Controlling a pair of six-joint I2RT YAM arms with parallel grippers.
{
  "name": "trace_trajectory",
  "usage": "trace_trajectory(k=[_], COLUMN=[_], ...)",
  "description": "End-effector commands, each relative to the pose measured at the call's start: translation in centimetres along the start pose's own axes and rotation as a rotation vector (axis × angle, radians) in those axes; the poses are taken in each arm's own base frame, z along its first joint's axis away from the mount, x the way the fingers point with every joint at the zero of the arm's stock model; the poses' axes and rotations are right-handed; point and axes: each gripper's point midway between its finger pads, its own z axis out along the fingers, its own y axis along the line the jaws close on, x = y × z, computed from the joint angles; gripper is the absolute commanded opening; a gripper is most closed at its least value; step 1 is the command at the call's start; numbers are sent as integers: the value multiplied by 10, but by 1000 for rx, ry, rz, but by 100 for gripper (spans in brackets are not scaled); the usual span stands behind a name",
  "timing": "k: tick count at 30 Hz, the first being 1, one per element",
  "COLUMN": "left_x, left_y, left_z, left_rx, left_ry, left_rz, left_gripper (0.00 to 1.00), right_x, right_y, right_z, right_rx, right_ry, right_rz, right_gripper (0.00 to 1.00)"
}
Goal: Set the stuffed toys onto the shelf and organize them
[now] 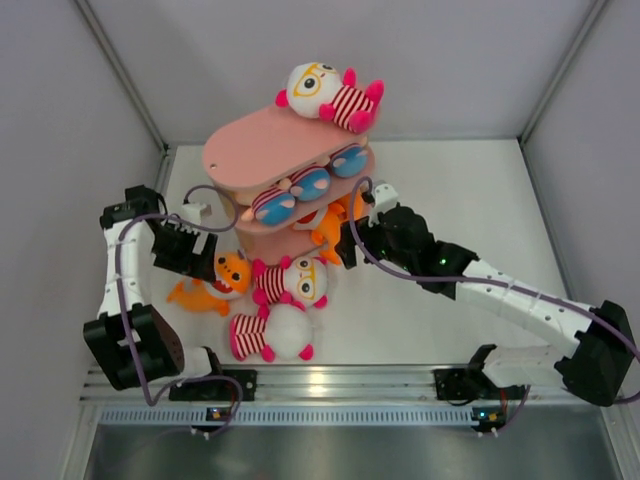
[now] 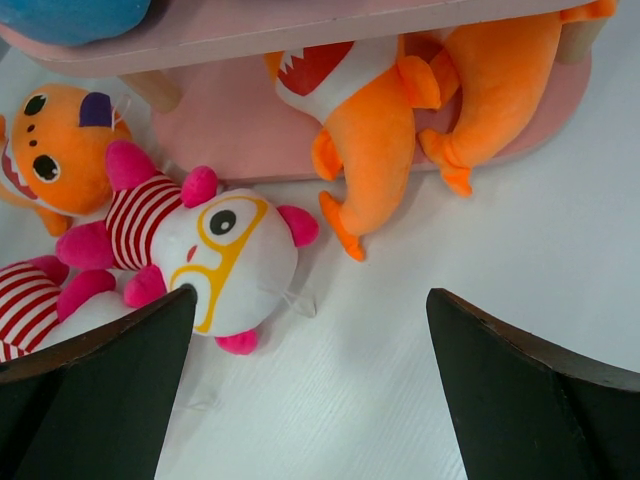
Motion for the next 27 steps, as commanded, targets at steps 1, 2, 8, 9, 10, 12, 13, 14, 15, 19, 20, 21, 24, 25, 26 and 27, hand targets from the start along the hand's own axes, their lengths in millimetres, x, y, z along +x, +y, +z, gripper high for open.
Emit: trace_trajectory(k=[1, 2, 8, 9, 10, 12, 13, 14, 15, 19, 20, 21, 24, 25, 26, 27], left_x=[-37, -38, -56, -54, -56, -59, -58, -55, -54, -38, -33, -31, -26, -23, -16, -15], left_y=[-13, -11, 14, 13, 12, 12, 9, 8, 3, 3, 3, 6, 6, 7, 7, 10], left_z=[23, 28, 51, 56, 57, 67, 74, 82, 88, 110, 114, 115, 113, 111, 111, 102], left_rx=[136, 132, -5, 0, 0, 1, 14, 23, 43, 83, 87, 75, 61, 44, 33, -4], left_ry=[-107, -110, -239, -250, -268, -290, -280, -265, -250, -173, -152, -141, -131, -130, -123, -143], left_rz=[104, 105, 137, 142, 149, 169, 183, 203, 223, 205, 186, 173, 98, 69, 49, 41], left_gripper=[98, 98, 98, 97, 97, 94, 93, 89, 86, 55, 46, 28, 0, 0, 0, 0], right_x=[-15, -13, -16, -17, -18, -17, -18, -17, -17, -23, -26, -27, -27, -26, -26, -27], right_y=[6, 6, 3, 3, 3, 3, 3, 2, 0, -2, 1, 1, -6, -8, -11, -13], right_z=[5, 6, 9, 9, 11, 11, 11, 11, 10, 4, 1, -3, -12, -14, -16, -17], right_rx=[-9, -7, 18, 19, 20, 26, 29, 34, 44, 65, 56, 54, 79, 88, 101, 106], right_ry=[-60, -53, -59, -61, -62, -54, -54, -49, -48, -60, -67, -76, -89, -90, -96, -101], right_rz=[6, 6, 22, 22, 26, 28, 28, 35, 35, 84, 90, 97, 108, 103, 100, 98], right_gripper=[99, 99, 99, 99, 99, 99, 99, 99, 99, 99, 99, 99, 100, 100, 99, 100])
